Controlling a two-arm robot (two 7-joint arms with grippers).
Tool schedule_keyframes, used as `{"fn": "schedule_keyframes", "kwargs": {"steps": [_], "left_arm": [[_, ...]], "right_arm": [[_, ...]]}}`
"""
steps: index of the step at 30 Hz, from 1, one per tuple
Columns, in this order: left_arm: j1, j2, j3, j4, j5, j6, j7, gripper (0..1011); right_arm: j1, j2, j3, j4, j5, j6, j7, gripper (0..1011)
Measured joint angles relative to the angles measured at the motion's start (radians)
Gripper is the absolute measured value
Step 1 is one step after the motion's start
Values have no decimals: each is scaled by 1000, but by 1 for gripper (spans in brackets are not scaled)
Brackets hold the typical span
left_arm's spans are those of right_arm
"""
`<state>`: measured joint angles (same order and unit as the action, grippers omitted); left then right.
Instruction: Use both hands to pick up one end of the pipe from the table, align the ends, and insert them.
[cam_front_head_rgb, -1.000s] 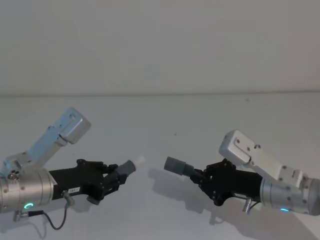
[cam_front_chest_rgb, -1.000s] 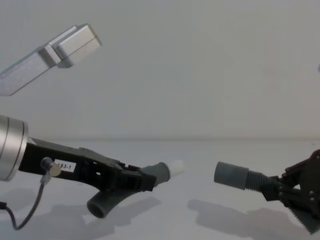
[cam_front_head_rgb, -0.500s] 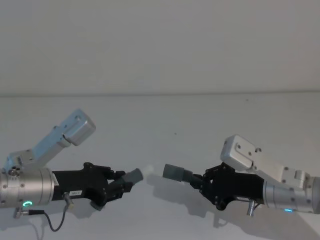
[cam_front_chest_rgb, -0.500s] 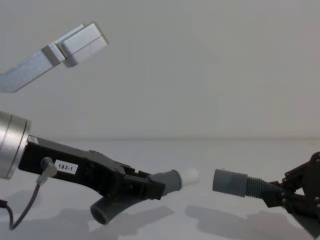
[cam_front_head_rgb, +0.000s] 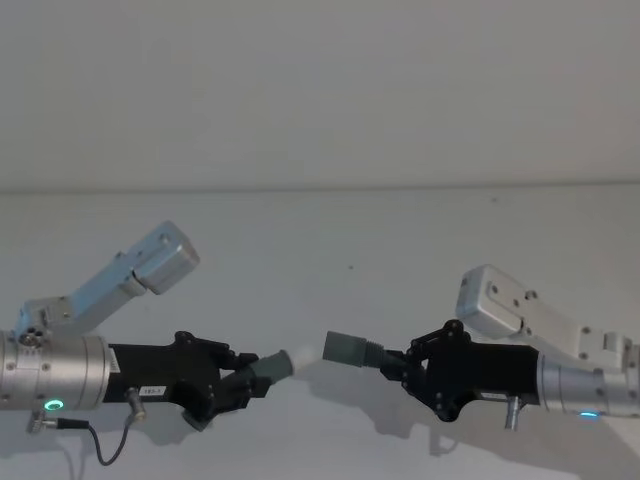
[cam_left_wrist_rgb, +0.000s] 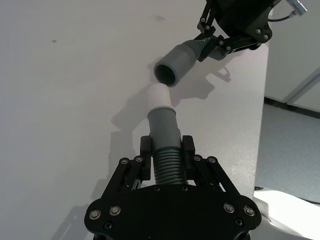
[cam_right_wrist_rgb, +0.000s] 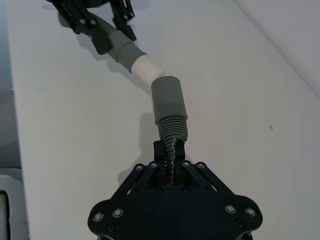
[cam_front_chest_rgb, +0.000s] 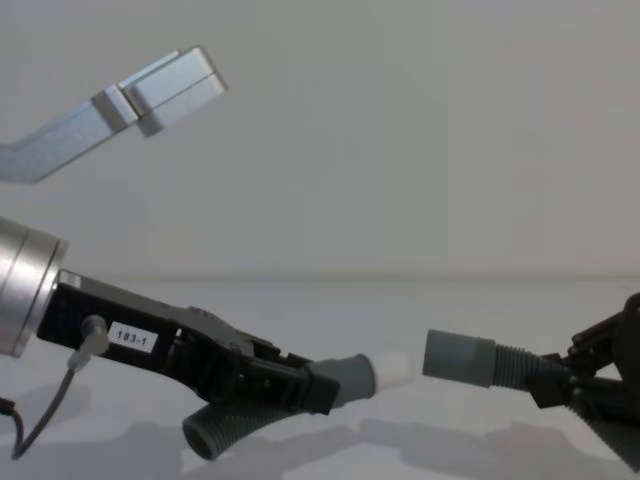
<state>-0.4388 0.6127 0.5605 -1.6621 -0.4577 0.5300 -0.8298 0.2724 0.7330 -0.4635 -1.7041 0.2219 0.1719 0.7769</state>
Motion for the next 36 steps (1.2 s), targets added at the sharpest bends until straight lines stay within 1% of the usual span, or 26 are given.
{"fn": "schedule_keyframes", "kwargs": {"steps": [2,10,18,29,36], "left_arm": [[-5,0,5,4,-2,0,-8,329],[-19,1,15,16,-13,0,-24,329],[-28,4,22,21,-26,0,-36,329],[-37,20,32,20,-42,11,-55,329],[-44,23,39,20,-53,14,-68,329]], "right_arm": [[6,6,-1,7,12,-13,21,78],[22,23,-8,23,30,-42,63,78],[38,36,-20,41,30,-64,85,78],[55,46,-34,61,28,-83,99,78],[63,51,-39,68,30,-92,108,78]]}}
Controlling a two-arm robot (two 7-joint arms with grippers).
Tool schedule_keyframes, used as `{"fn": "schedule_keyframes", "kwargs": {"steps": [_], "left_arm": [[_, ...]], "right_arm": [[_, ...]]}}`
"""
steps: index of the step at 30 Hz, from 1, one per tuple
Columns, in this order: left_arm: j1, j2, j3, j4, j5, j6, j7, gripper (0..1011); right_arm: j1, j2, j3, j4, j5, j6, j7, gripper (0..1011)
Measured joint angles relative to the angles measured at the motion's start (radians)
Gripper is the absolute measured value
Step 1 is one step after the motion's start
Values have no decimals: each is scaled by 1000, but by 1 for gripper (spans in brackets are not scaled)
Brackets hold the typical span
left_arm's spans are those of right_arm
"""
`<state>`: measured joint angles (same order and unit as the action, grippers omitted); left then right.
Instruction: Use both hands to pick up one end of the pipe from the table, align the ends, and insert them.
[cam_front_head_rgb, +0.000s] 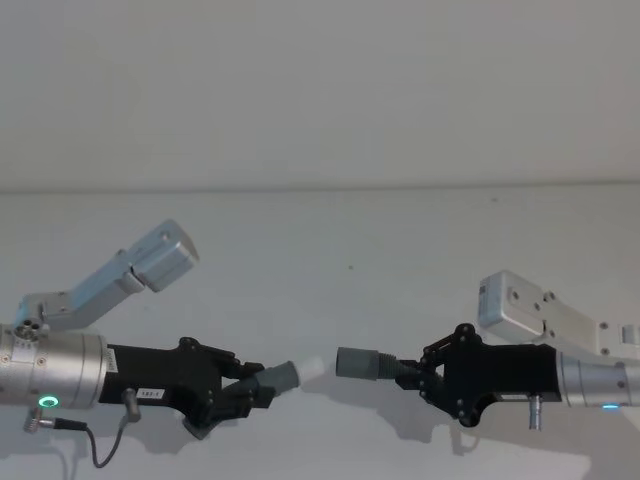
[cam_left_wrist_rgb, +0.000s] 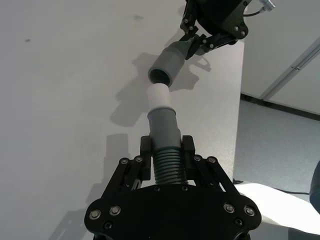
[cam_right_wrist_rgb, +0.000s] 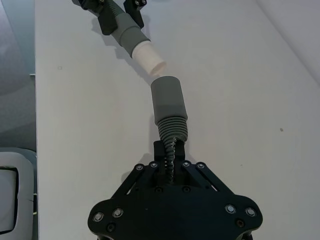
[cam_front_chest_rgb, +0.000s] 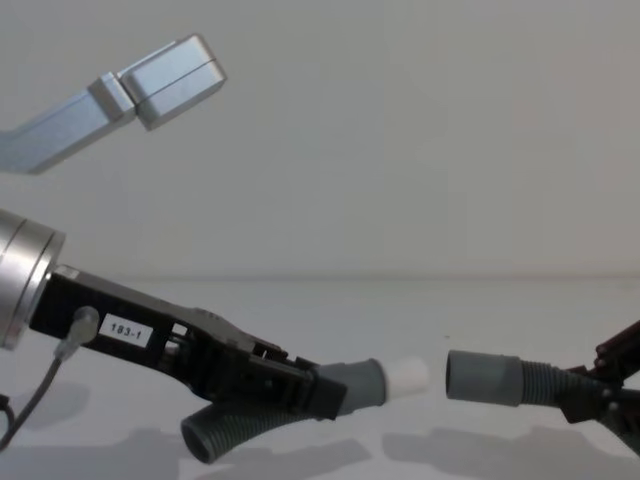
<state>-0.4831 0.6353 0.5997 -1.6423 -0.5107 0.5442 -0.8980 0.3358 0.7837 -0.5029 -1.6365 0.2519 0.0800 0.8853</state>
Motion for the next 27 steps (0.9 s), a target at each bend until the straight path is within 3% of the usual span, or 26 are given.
{"fn": "schedule_keyframes", "kwargs": {"steps": [27], "left_arm": [[-41,-11,31,29,-38,4,-37,329]], "right_arm": [[21,19,-17,-5,49,-28,47,72]]}}
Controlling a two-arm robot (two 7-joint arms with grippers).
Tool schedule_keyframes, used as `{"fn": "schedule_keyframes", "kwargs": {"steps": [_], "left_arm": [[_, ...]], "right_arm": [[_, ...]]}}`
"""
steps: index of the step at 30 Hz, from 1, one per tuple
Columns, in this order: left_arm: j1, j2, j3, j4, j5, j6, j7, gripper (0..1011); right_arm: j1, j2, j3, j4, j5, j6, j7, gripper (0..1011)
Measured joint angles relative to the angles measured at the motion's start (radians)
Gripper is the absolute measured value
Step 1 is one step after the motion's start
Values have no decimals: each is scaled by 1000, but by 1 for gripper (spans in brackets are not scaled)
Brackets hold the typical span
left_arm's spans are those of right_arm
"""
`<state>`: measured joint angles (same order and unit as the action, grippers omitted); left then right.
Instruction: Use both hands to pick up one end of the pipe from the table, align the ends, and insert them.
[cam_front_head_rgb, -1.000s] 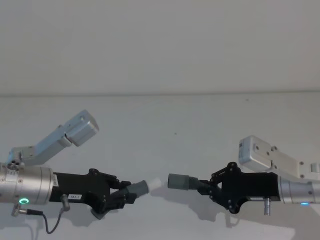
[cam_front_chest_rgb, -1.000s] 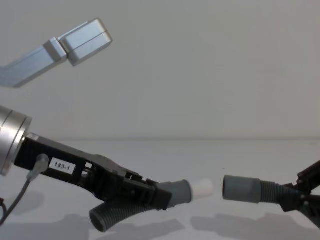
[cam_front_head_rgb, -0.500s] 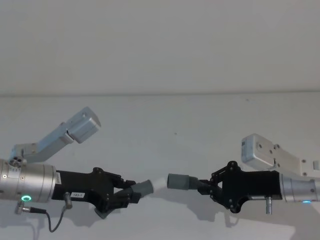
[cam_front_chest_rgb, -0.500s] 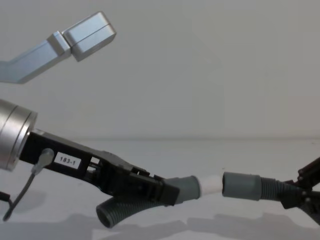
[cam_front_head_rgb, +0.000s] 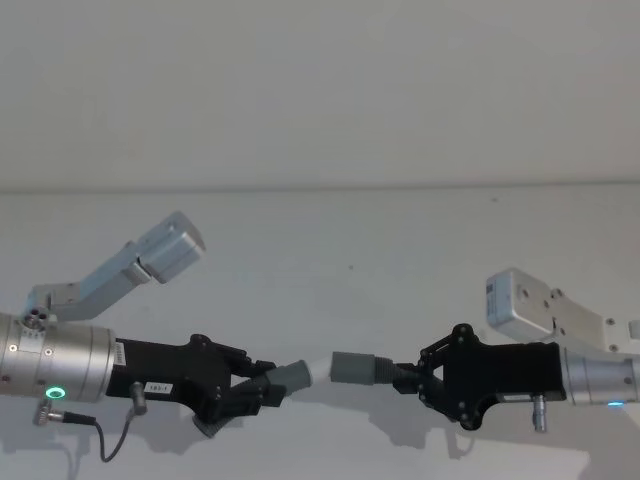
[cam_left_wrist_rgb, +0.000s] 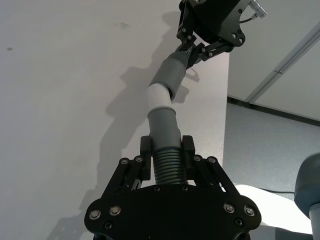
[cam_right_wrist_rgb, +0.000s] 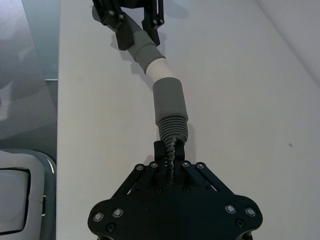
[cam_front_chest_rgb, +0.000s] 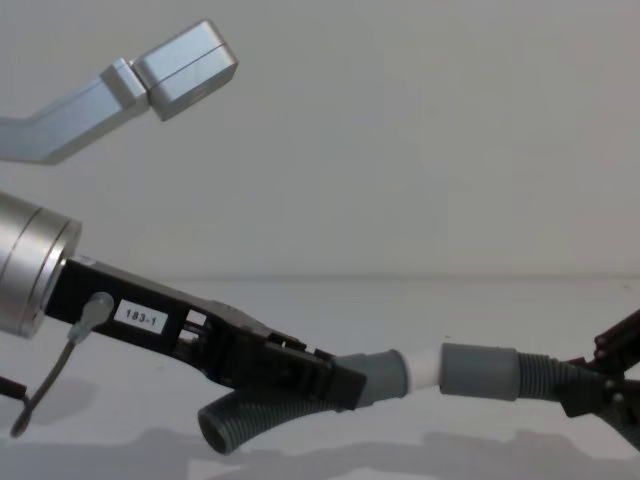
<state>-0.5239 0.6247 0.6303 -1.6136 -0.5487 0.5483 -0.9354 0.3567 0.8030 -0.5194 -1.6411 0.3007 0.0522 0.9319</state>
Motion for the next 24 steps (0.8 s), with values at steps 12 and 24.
{"fn": "schedule_keyframes", "kwargs": {"steps": [12,24], "left_arm": [[-26,2,26,19,-8,6,-35,329],[-51,6,54,35,-17,15,-69,329]], "right_arm": [[6,13,-7,-9,23,-13,23,72],[14,21,-16,-11,38,-21,39,72]]}}
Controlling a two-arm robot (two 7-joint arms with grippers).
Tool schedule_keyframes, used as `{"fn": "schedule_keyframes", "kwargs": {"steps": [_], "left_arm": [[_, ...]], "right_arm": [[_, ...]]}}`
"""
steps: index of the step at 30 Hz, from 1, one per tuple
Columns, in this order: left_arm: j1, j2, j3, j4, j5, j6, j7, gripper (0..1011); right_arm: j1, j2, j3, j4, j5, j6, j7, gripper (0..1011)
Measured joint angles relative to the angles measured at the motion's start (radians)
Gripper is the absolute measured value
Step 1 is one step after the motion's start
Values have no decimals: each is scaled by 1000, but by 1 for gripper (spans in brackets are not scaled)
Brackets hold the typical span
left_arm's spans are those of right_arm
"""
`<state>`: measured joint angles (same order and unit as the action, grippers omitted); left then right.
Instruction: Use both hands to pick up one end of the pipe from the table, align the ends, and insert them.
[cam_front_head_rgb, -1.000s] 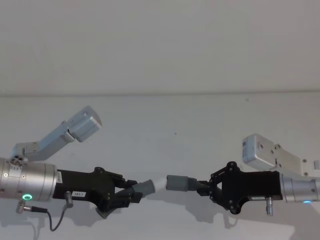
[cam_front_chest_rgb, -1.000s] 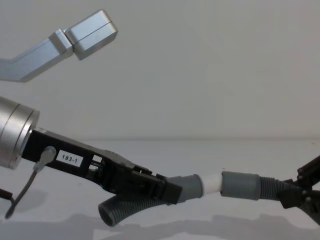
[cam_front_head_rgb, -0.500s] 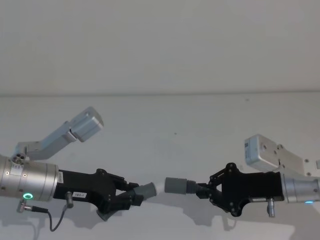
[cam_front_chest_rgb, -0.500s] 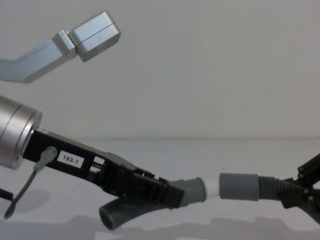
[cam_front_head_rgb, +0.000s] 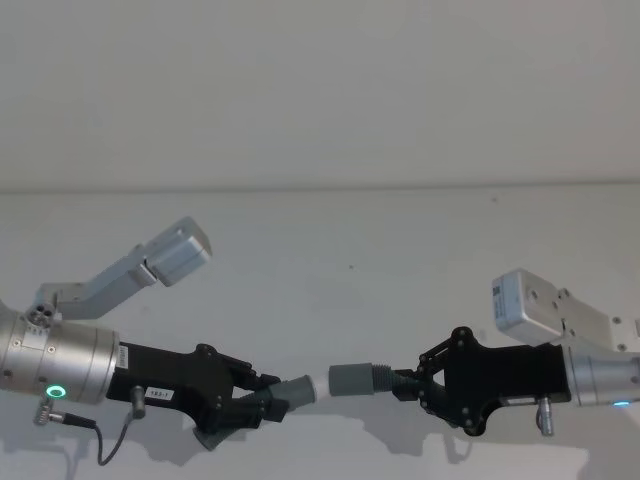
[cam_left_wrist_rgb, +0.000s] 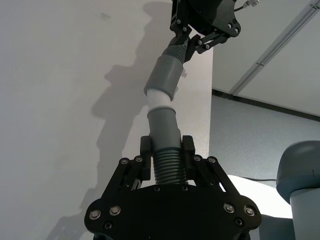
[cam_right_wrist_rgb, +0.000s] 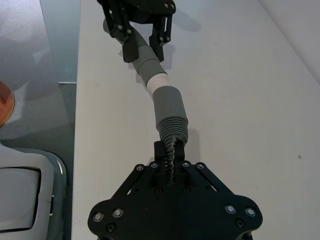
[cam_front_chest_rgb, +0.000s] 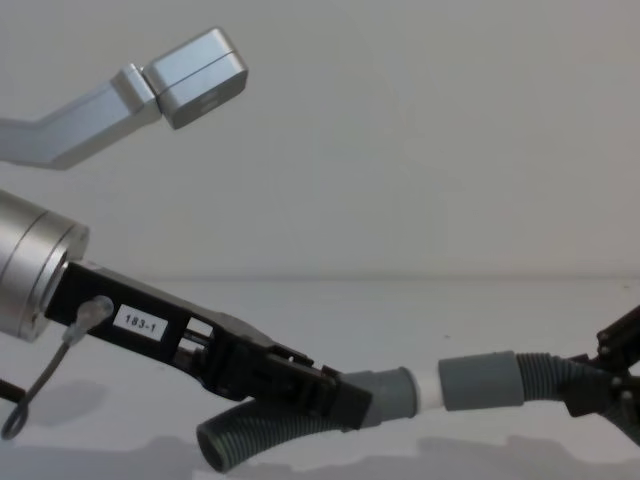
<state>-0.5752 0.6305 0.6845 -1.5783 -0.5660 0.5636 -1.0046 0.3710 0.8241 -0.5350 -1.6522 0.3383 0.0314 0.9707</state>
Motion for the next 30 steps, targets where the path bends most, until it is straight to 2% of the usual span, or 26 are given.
{"fn": "schedule_keyframes", "kwargs": {"steps": [30], "left_arm": [[-12,2,13,8,-7,5,-10,329]], "right_arm": [[8,6,-8,0,10,-5,12,72]]}}
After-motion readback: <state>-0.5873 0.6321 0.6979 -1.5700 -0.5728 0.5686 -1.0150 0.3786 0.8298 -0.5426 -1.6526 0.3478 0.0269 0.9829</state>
